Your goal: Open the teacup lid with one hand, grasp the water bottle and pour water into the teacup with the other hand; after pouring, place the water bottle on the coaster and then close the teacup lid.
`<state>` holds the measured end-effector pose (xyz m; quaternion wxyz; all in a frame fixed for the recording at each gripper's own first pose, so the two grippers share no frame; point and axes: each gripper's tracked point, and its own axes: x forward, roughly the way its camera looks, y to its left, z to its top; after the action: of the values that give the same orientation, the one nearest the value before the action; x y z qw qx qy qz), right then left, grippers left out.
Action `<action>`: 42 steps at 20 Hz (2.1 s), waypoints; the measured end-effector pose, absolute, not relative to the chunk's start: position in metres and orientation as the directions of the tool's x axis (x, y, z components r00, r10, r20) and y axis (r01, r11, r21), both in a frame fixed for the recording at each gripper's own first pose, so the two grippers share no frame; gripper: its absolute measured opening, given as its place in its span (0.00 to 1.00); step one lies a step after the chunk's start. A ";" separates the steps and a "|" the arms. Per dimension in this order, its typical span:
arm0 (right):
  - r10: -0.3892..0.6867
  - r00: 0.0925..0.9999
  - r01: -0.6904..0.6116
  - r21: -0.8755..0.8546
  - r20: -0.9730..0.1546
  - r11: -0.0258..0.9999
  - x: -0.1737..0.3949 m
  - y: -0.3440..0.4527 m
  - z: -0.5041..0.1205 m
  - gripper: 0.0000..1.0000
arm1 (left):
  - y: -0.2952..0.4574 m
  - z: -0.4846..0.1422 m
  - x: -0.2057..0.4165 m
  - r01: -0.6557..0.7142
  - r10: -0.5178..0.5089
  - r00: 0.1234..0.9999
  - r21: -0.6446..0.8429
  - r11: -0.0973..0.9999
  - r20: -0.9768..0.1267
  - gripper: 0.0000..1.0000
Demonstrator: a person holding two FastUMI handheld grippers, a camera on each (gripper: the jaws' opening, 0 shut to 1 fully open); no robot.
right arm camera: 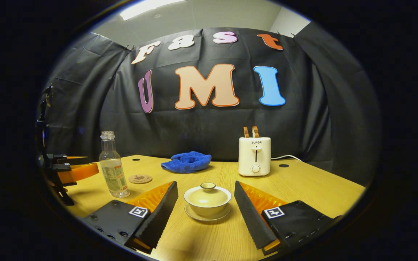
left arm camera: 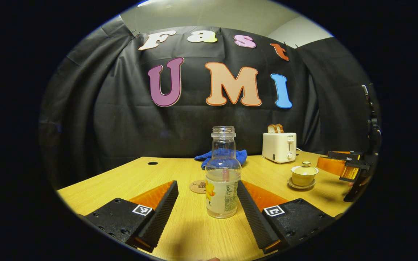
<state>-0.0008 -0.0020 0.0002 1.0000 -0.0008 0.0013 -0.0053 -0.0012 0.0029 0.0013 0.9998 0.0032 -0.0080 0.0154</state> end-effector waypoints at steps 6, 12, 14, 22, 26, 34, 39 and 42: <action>0.020 1.000 -0.020 0.001 -0.015 1.000 0.010 0.003 -0.003 0.94 | 0.003 0.002 -0.001 -0.031 0.031 0.999 0.006 1.000 0.016 0.95; 0.010 0.996 -0.010 -0.002 -0.093 1.000 0.044 -0.002 -0.016 0.94 | 0.003 0.000 -0.002 -0.031 0.031 0.999 0.005 1.000 0.015 0.95; 0.007 0.994 -0.008 -0.005 -0.107 1.000 0.052 -0.002 -0.018 0.94 | 0.003 0.001 -0.002 -0.031 0.031 0.999 0.005 1.000 0.015 0.95; 0.008 0.985 -0.010 -0.010 -0.170 1.000 0.072 -0.002 -0.028 0.74 | 0.003 0.000 -0.002 -0.031 0.031 0.999 0.005 1.000 0.015 0.95; 0.021 0.984 -0.025 -0.020 -0.177 0.999 0.078 0.002 -0.031 0.55 | 0.003 0.001 -0.002 -0.031 0.031 0.999 0.005 1.000 0.015 0.95; 0.025 0.985 -0.035 -0.052 -0.173 0.998 0.076 0.002 -0.028 0.33 | 0.000 0.000 -0.002 -0.021 0.021 1.000 0.005 1.000 0.015 0.95; 0.034 0.991 -0.044 -0.075 -0.131 0.996 0.073 0.006 -0.021 0.33 | -0.007 0.000 0.001 0.022 -0.022 1.000 0.005 1.000 0.013 0.95; 0.029 0.995 -0.035 -0.062 -0.098 0.997 0.070 0.003 -0.016 0.32 | -0.015 0.000 0.008 0.051 -0.051 0.999 0.006 0.999 0.011 0.95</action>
<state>0.0700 0.0027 -0.0158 0.9982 -0.0321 0.0488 0.0162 0.0078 -0.0145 -0.0004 0.9997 0.0027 -0.0053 -0.0255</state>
